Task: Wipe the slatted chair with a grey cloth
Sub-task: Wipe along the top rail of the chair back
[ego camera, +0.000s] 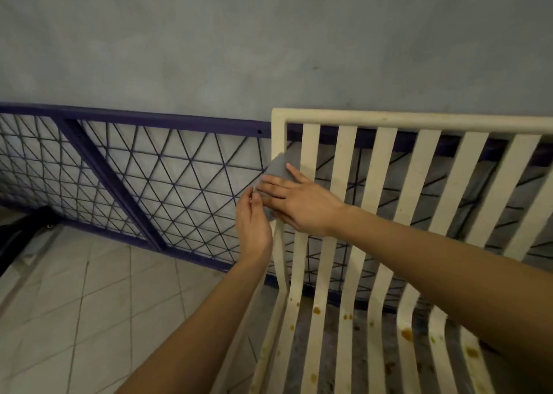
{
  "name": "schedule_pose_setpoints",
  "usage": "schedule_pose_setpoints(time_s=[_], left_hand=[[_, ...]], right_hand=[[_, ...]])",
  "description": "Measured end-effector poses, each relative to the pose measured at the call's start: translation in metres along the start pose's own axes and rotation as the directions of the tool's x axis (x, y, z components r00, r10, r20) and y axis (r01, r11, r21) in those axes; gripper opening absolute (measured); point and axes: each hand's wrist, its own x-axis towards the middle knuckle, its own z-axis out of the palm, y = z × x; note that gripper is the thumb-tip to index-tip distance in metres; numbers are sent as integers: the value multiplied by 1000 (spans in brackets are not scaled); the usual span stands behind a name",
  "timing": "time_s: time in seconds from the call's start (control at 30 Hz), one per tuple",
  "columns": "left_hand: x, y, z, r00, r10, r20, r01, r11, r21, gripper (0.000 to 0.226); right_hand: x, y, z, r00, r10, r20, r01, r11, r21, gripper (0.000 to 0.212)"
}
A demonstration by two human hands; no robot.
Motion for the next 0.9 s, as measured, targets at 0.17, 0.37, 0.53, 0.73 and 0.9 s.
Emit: schedule_pose_setpoints(time_s=[0.17, 0.37, 0.53, 0.73, 0.9], left_hand=[[30, 31, 27, 999, 27, 30, -26, 998, -50, 40], [72, 69, 37, 993, 102, 52, -99, 993, -57, 38], [92, 99, 53, 976, 199, 88, -195, 979, -53, 31], [103, 128, 70, 932, 305, 193, -328, 940, 95, 34], [111, 151, 67, 934, 286, 212, -307, 949, 70, 28]], right_hand=[[23, 40, -27, 1000, 16, -20, -18, 990, -138, 53], [32, 55, -50, 997, 25, -78, -48, 948, -313, 42], [44, 68, -87, 980, 115, -163, -159, 944, -288, 41], [47, 80, -107, 895, 413, -167, -431, 898, -90, 22], [34, 110, -144, 732, 643, -225, -514, 738, 437, 25]])
